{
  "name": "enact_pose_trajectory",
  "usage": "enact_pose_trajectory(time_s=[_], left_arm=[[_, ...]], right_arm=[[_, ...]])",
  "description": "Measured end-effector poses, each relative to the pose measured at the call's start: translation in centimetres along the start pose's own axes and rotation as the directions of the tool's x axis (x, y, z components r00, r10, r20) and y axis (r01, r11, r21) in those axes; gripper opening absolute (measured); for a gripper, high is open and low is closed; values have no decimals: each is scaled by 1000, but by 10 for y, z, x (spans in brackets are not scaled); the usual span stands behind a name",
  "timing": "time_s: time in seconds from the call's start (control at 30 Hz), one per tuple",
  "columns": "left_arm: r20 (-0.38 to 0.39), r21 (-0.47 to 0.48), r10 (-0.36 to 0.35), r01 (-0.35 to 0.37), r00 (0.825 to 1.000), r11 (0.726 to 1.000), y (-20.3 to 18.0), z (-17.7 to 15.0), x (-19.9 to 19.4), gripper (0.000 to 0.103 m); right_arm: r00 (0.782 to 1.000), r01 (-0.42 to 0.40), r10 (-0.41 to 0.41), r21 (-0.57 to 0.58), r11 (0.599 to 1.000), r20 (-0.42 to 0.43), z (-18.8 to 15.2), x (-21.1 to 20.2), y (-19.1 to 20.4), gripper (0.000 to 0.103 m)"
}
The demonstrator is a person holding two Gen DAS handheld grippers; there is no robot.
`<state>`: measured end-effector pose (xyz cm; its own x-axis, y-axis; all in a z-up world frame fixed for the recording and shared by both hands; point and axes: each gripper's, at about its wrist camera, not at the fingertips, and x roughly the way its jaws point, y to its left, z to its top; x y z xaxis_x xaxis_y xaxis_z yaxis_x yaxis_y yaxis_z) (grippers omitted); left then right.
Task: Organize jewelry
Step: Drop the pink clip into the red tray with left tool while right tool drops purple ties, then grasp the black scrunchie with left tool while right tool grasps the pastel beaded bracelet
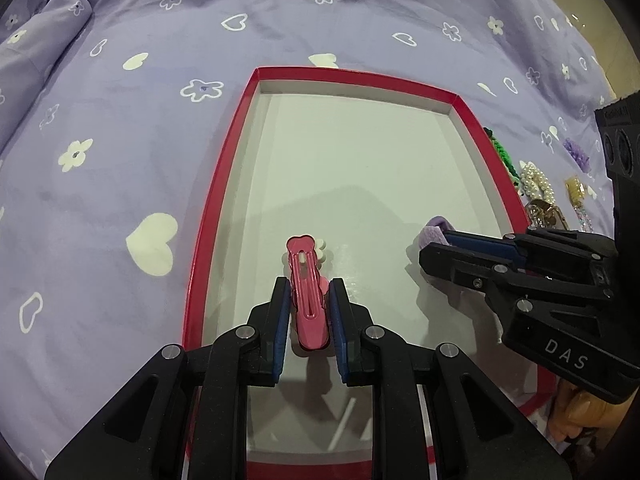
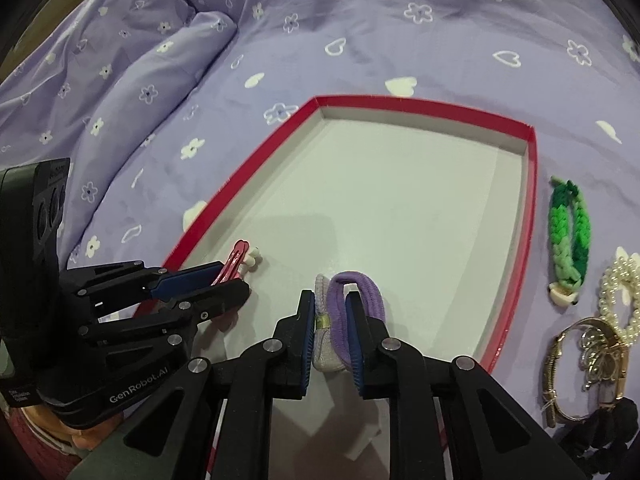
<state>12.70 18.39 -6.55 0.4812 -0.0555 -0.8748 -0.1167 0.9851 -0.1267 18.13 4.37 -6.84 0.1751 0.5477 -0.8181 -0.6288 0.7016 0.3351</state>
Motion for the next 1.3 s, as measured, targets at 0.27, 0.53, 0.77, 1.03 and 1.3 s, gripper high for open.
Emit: enact_pose_trajectory(time_s=[0.27,0.53,0.77,1.03,1.3], left_arm=[[5,-16,6,-6,1000,1000,1,0,-4,28],[48,-54,1,2,999,999,6,-7,-30,39],[81,-71,-24,30,996,997,-6,-17,-50,39],[98,-29,-86,89,991,996,-45,-25,-66,39],[90,59,-143,138,986,989,-88,-32,-75,39]], right_arm=[[1000,-9,9,-11,1000,-4,1,0,2,25],[998,-24,22,24,999,60,0,-28,-3,30],[990,-28,16,83,996,140,-17,-73,-21,36],[981,5,-37,165,986,193,-48,-117,-52,38],[965,62,-123,257,965,230,-87,-160,-91,41]])
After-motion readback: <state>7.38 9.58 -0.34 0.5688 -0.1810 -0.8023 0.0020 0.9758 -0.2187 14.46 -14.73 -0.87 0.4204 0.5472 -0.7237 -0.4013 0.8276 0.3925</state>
